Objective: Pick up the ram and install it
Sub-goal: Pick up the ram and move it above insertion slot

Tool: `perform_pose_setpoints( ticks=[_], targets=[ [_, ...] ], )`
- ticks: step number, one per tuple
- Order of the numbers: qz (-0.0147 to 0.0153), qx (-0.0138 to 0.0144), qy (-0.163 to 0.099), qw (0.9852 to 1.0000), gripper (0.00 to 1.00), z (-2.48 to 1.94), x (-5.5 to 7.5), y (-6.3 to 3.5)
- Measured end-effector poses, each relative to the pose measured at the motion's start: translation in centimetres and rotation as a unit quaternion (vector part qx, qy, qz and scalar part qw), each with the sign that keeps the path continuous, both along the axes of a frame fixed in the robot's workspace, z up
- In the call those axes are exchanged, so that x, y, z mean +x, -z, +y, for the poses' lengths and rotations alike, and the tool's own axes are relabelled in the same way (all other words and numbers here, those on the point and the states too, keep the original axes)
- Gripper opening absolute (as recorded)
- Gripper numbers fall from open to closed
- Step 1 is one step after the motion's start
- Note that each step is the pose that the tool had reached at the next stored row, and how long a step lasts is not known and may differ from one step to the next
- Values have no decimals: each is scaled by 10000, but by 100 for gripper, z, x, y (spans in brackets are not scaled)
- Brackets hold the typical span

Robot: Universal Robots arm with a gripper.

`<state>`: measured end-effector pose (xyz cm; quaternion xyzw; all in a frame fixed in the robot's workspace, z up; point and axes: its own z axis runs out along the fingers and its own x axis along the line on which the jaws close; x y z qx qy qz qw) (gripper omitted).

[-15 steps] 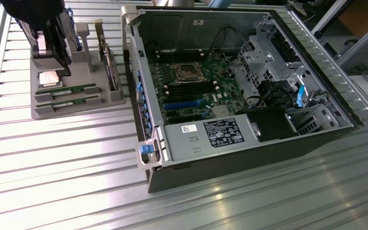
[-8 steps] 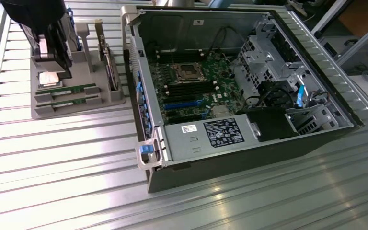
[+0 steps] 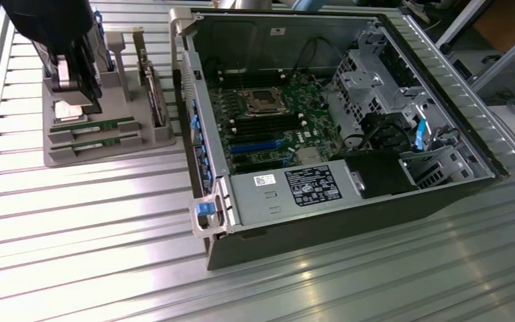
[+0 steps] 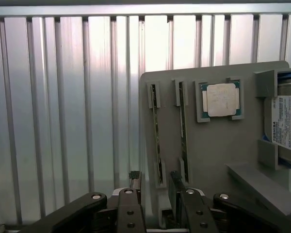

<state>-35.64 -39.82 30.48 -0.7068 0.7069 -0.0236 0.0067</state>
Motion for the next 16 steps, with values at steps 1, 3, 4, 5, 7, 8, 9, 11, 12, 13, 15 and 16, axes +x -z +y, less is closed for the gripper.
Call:
perform_pose_setpoints(
  ticks=[1, 3, 4, 5, 7, 8, 9, 11, 12, 13, 15, 16],
  targets=[
    [0, 0, 0, 10000, 36, 0, 0, 6],
    [0, -1, 0, 10000, 36, 0, 0, 24],
    [0, -1, -1, 10000, 36, 0, 0, 40],
    [1, -1, 0, 10000, 36, 0, -1, 46],
    [0, -2, 0, 10000, 36, 0, -1, 70],
    [0, -2, 0, 10000, 36, 0, -1, 84],
    [1, -2, 0, 10000, 36, 0, -1, 97],
    [0, -3, 0, 10000, 36, 0, -2, 125],
    [0, -4, 0, 10000, 36, 0, -2, 134],
    [0, -5, 0, 10000, 36, 0, -2, 151],
    [0, -7, 0, 10000, 36, 0, -3, 172],
    [0, -7, 0, 10000, 36, 0, -3, 179]
  ],
)
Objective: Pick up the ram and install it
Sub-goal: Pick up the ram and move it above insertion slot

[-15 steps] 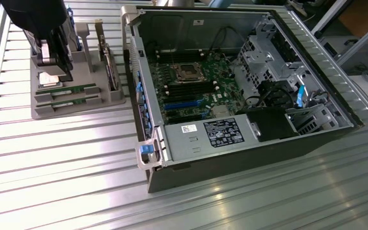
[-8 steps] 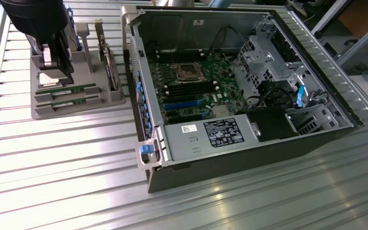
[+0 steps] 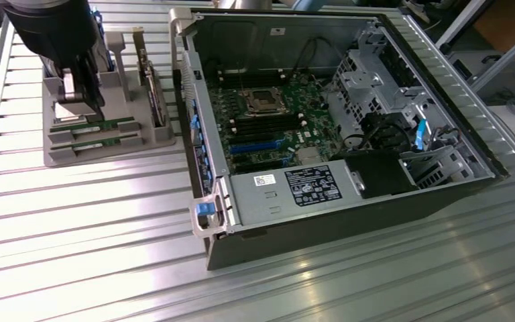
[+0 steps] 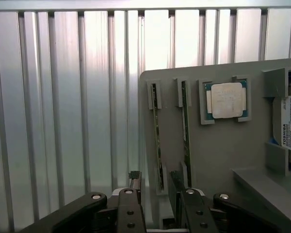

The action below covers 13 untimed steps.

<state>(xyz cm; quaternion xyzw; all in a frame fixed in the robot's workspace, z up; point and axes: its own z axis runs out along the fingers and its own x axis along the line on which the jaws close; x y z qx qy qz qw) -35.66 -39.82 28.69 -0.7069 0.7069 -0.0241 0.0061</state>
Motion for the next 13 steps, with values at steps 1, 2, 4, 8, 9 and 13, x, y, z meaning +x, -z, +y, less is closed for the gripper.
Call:
perform_pose_setpoints(
  ticks=[1, 2, 4, 8, 9, 13],
  targets=[
    [0, -1, 0, 10000, 36, 0, 0, 13],
    [0, -2, 0, 10000, 36, 0, 0, 20],
    [0, -4, 0, 10000, 36, 0, -1, 42],
    [0, -8, 0, 10000, 36, 0, -3, 110],
    [0, -8, 0, 10000, 36, 0, -3, 123],
    [0, -9, 0, 10000, 36, 0, -4, 161]
  ],
)
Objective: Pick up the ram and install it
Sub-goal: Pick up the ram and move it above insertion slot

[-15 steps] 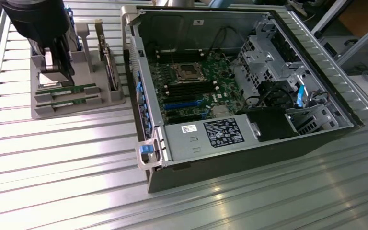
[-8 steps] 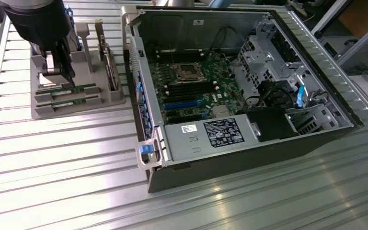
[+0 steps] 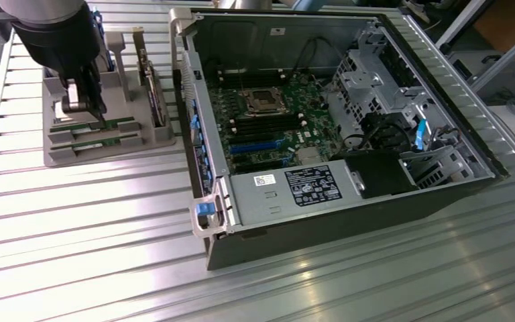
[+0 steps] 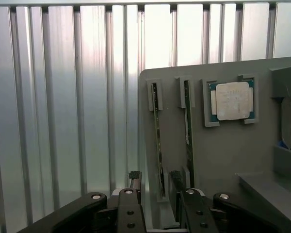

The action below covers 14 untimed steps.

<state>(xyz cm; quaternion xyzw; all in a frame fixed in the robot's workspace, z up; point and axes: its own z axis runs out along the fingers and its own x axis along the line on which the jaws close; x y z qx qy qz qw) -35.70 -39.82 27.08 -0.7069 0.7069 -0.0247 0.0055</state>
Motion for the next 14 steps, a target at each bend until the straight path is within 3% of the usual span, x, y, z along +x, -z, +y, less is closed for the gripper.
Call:
perform_pose_setpoints(
  ticks=[14],
  targets=[
    [0, -6, 1, 10000, 36, 0, -4, 128]
  ],
)
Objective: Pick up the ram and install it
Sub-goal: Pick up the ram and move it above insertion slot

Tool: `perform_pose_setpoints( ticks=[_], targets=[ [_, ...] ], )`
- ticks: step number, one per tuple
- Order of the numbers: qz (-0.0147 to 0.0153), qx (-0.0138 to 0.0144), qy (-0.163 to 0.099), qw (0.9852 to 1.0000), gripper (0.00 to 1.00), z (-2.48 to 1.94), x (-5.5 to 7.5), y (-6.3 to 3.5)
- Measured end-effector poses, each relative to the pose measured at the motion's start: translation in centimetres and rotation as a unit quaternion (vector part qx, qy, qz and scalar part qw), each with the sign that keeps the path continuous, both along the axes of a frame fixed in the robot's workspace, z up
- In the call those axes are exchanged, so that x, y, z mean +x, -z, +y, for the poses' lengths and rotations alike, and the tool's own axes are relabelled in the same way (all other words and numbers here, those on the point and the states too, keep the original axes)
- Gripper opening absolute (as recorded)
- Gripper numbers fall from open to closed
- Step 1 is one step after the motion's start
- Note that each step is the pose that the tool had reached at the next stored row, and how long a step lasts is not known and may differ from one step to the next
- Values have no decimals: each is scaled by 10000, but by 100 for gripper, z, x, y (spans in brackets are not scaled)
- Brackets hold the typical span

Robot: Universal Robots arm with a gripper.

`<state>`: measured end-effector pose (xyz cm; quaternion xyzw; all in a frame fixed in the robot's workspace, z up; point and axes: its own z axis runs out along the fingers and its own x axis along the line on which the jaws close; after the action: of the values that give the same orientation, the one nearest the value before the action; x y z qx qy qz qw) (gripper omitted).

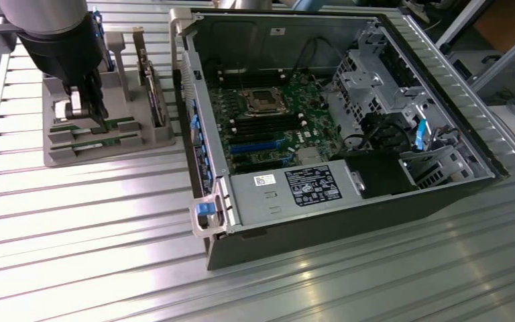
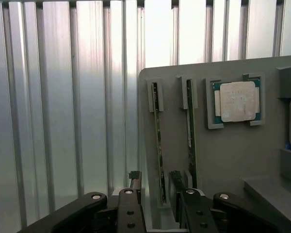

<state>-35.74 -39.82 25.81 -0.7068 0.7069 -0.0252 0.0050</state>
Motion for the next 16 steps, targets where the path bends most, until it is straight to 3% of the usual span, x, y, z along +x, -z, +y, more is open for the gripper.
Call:
perform_pose_setpoints(
  ticks=[16],
  targets=[
    [0, -11, 0, 10000, 36, 0, -3, 151]
  ],
)
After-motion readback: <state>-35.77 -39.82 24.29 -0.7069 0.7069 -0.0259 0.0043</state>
